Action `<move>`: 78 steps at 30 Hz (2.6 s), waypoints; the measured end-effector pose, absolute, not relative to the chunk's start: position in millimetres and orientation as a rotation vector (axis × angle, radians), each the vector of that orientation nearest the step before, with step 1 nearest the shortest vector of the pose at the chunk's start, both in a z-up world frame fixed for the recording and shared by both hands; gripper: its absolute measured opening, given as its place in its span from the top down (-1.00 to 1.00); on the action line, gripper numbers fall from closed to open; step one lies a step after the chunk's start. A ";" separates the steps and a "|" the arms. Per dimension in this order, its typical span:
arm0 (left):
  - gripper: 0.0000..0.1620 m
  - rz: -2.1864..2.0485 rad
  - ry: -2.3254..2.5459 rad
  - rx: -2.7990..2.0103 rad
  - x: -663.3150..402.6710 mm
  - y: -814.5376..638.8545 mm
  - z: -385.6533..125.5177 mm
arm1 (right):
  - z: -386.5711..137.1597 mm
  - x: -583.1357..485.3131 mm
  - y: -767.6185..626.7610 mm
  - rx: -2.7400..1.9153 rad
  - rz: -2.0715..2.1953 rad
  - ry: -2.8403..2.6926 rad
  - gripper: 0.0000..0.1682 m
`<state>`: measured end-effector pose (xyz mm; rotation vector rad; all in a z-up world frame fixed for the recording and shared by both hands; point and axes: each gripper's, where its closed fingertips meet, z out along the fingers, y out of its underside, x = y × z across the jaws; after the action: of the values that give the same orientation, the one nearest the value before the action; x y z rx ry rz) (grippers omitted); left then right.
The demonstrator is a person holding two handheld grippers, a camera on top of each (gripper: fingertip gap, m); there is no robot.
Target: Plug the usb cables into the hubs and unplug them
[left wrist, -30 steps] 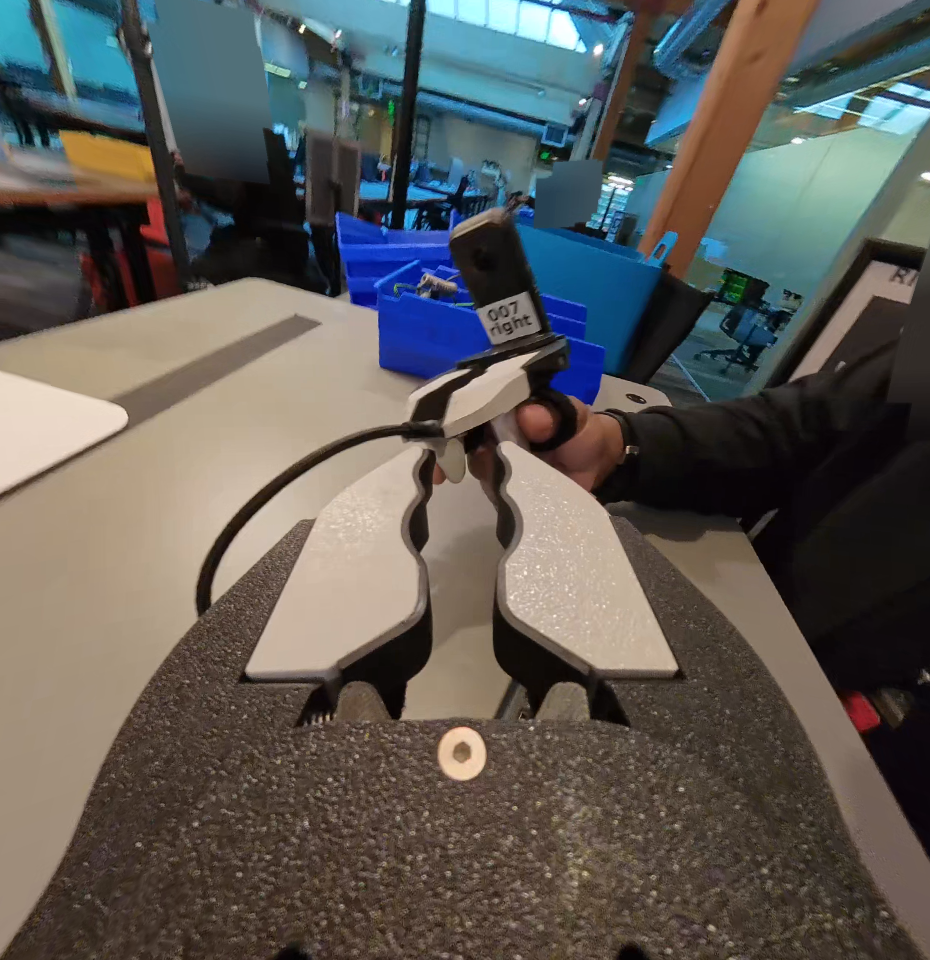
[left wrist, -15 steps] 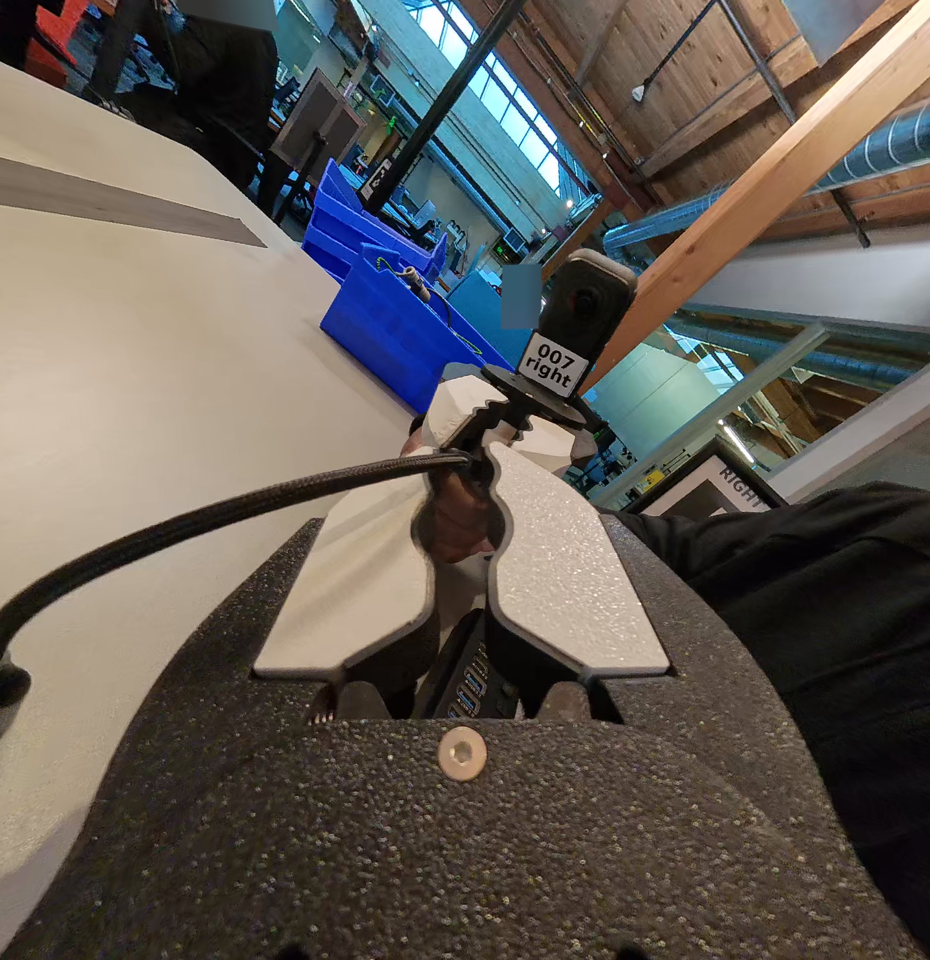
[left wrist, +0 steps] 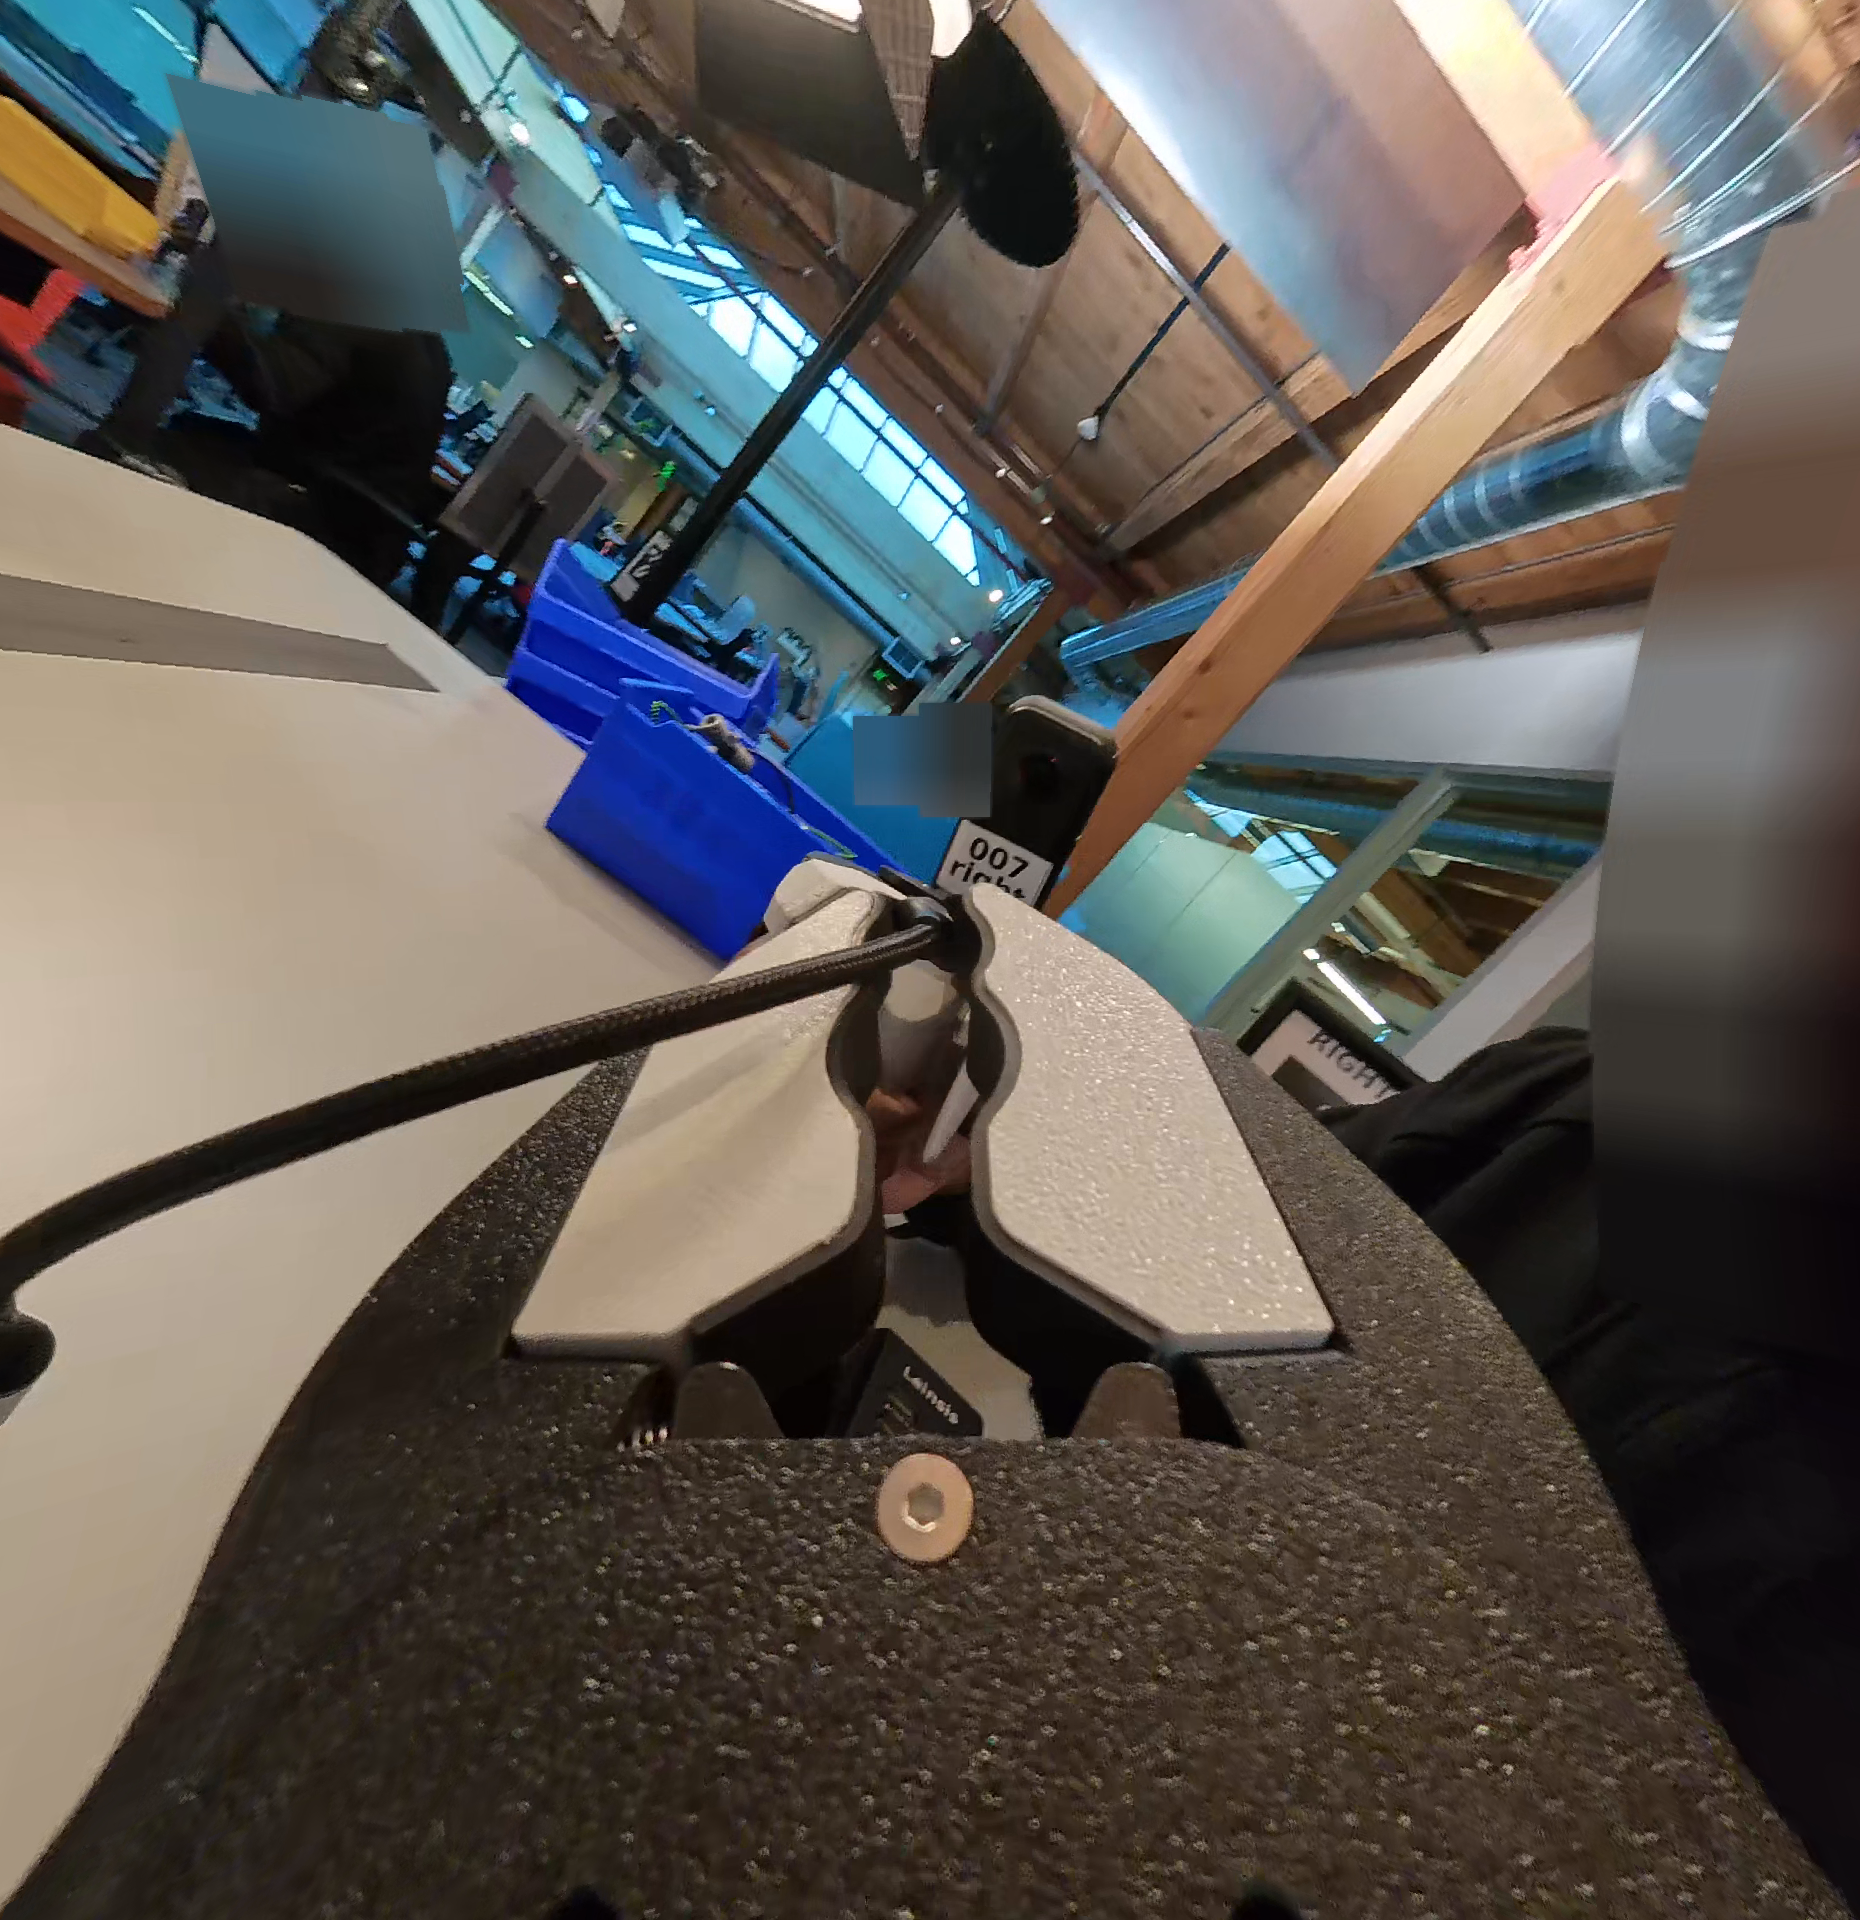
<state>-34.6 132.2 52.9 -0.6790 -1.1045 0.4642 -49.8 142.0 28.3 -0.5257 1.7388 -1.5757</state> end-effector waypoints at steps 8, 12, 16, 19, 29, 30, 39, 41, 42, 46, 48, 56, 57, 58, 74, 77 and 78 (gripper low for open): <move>0.86 0.413 -1.054 -0.697 -37.9 143.8 53.9 | 44.3 -44.9 150.2 -0.584 -1.698 1.692 0.65; 0.86 0.414 -1.043 -0.700 -37.8 145.3 55.7 | 45.2 -44.5 151.4 -0.592 -1.707 1.685 0.76; 0.87 0.419 -1.036 -0.698 -36.1 143.7 56.1 | 44.8 -41.9 154.2 -0.628 -1.713 1.686 0.80; 0.87 0.449 -1.054 -0.726 -34.5 141.5 54.3 | 42.1 -43.1 157.6 -0.656 -1.690 1.706 0.70; 0.87 0.670 -1.233 -1.149 -13.4 154.7 14.0 | -43.3 -68.7 223.3 -0.793 -1.287 2.130 0.22; 0.87 0.666 -1.236 -1.177 -11.7 157.8 9.9 | -52.2 -69.2 233.5 -0.790 -1.246 2.166 0.17; 0.87 0.548 -1.181 -1.113 -6.9 166.4 6.2 | -95.9 -48.3 267.8 -1.022 -0.960 2.384 0.07; 0.87 0.548 -1.179 -1.096 -5.2 164.6 7.6 | -103.1 -44.9 266.7 -1.082 -0.921 2.420 0.15; 0.87 0.550 -1.178 -1.089 -4.2 163.8 8.1 | -102.4 -42.4 265.6 -1.098 -0.928 2.411 0.31; 0.87 0.558 -1.174 -1.089 -0.6 162.5 8.2 | -102.5 -44.7 262.8 -1.128 -0.907 2.374 0.30; 0.87 0.558 -1.172 -1.103 -0.1 163.4 7.1 | -102.3 -50.5 258.4 -1.150 -0.911 2.365 0.30; 0.87 0.607 -1.176 -1.216 -1.9 169.2 0.6 | -98.0 -85.4 234.4 -1.048 -1.003 2.424 0.16; 0.87 0.613 -1.169 -1.230 -1.8 170.5 0.6 | -97.1 -91.1 230.0 -1.010 -1.028 2.448 0.19; 0.87 0.620 -1.165 -1.243 -1.8 171.6 0.6 | -96.2 -96.7 225.4 -0.968 -1.053 2.473 0.23; 0.87 0.908 -1.024 -1.575 -3.6 185.6 -5.1 | -44.7 -68.4 219.4 -0.852 -1.168 2.306 0.51; 0.87 0.925 -0.947 -1.663 -4.6 197.4 -7.9 | -31.5 -42.1 206.2 -0.869 -1.193 2.157 0.52; 0.87 0.926 -0.921 -1.685 -4.4 201.5 -8.3 | -28.3 -34.2 202.4 -0.872 -1.184 2.110 0.52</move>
<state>-4.4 201.5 -8.3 -1.6855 -0.9207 0.9256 -34.2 202.4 -28.3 -0.8717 2.1103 -1.1843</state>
